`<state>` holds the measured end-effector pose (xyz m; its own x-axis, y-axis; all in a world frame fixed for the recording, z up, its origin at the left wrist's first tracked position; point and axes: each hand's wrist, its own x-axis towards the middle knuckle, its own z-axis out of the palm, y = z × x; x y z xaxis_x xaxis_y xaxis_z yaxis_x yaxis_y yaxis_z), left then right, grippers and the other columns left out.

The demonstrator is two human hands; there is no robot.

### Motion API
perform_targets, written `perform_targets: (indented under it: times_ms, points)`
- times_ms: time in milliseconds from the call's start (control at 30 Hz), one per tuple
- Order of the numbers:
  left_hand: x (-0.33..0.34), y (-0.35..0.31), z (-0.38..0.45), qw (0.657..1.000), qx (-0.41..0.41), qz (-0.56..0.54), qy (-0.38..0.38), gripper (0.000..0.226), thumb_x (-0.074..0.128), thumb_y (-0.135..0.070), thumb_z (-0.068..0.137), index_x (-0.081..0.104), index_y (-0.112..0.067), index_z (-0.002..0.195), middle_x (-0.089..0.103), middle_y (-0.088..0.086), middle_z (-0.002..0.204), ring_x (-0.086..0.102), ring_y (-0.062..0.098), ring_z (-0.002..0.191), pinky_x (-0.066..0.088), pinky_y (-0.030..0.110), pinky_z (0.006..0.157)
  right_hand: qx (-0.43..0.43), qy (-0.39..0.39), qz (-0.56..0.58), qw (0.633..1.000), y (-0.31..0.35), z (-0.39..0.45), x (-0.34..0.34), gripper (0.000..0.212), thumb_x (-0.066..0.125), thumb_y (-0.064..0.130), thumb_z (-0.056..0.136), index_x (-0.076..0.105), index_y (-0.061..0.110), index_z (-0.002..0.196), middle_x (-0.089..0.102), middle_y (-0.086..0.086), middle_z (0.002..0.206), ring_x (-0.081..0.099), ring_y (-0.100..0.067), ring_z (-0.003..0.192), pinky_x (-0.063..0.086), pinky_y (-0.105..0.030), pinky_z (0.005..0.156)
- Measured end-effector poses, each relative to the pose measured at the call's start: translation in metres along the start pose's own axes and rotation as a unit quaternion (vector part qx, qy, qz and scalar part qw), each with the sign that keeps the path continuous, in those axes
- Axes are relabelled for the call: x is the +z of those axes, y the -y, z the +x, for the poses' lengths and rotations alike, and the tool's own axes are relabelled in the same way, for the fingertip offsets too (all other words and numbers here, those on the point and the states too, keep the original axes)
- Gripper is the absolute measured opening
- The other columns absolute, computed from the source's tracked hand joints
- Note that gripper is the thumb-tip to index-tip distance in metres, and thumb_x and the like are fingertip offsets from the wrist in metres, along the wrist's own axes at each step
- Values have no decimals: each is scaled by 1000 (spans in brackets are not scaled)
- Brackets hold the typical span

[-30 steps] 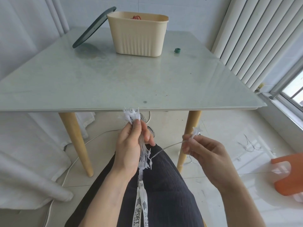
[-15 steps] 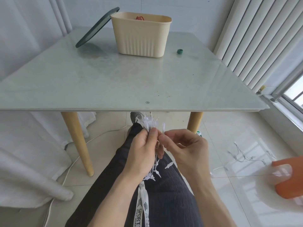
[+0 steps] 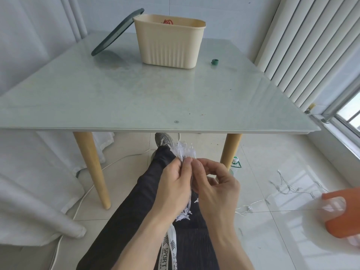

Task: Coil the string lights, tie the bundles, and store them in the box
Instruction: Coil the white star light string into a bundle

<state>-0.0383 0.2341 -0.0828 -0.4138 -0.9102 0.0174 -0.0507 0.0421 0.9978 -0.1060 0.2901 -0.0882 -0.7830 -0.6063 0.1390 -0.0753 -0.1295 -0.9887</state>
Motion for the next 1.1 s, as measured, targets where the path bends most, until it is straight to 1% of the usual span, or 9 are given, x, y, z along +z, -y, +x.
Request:
perform_targets:
  times_ms: [133, 233, 367, 467, 567, 700, 800, 933, 1100]
  points:
    - [-1, -5, -2, 999, -13, -37, 4, 38, 43, -27, 106, 64, -1, 87, 69, 17, 70, 61, 14, 61, 51, 29, 58, -46, 27, -18, 998, -3, -7, 2, 18, 63, 46, 92, 79, 38, 97, 56, 8, 94, 62, -28, 88, 56, -47, 68]
    - [-5, -4, 1, 999, -23, -42, -9, 37, 46, -28, 105, 64, 0, 90, 68, 22, 75, 62, 16, 65, 54, 41, 66, -47, 96, -51, 993, -7, -7, 0, 35, 51, 56, 91, 72, 43, 115, 52, 3, 102, 54, -10, 104, 53, -27, 78]
    - [-13, 1, 5, 997, -27, -60, -32, 36, 45, -28, 105, 60, -8, 80, 55, 4, 57, 50, 14, 57, 45, 26, 54, -30, 204, 5, 978, -9, -7, -5, 41, 56, 36, 91, 62, 33, 132, 58, 8, 101, 62, -14, 96, 53, -30, 83]
    - [-20, 7, 11, 994, -33, -100, -31, 36, 40, -27, 107, 58, -12, 80, 60, 4, 65, 54, 19, 62, 47, 32, 66, -39, 201, 3, 979, -6, 1, -16, 44, 63, 5, 81, 63, 25, 120, 66, 3, 89, 63, -13, 81, 52, -27, 74]
    - [-28, 8, 16, 978, -50, -199, -36, 32, 35, -24, 108, 52, -11, 84, 71, 7, 79, 68, 27, 77, 52, 44, 80, -77, 264, -121, 954, -6, 10, -27, 41, 70, -1, 82, 68, 30, 109, 70, 7, 87, 67, -16, 79, 52, -22, 78]
    - [-34, 2, 17, 953, -25, -301, -39, 30, 31, -18, 108, 49, -9, 85, 66, 10, 69, 71, 36, 78, 58, 43, 80, -79, 238, -182, 951, -21, 19, -36, 34, 78, 8, 81, 65, 29, 105, 67, 9, 90, 69, -14, 86, 51, -14, 80]
    - [-37, -2, 18, 942, -4, -333, -35, 30, 31, -18, 108, 49, -10, 85, 55, 5, 62, 62, 27, 58, 58, 39, 70, -79, 235, -219, 944, -33, 21, -38, 25, 78, 11, 83, 67, 30, 94, 68, 12, 92, 68, -11, 88, 52, -19, 83]
    - [-41, -8, 17, 935, -7, -354, -26, 29, 32, -20, 107, 48, -13, 84, 40, -1, 62, 36, 16, 47, 45, 28, 53, -39, 240, -228, 943, -43, 24, -44, 12, 82, 31, 82, 71, 31, 86, 70, 15, 86, 68, -7, 82, 52, -16, 76]
    - [-48, -9, 20, 933, -7, -357, -40, 31, 33, -21, 108, 47, -15, 81, 34, -4, 60, 25, 10, 45, 26, 21, 46, 18, 337, -281, 898, -59, 32, -64, 29, 74, 57, 79, 73, 29, 83, 72, 11, 81, 65, -5, 76, 50, -17, 73]
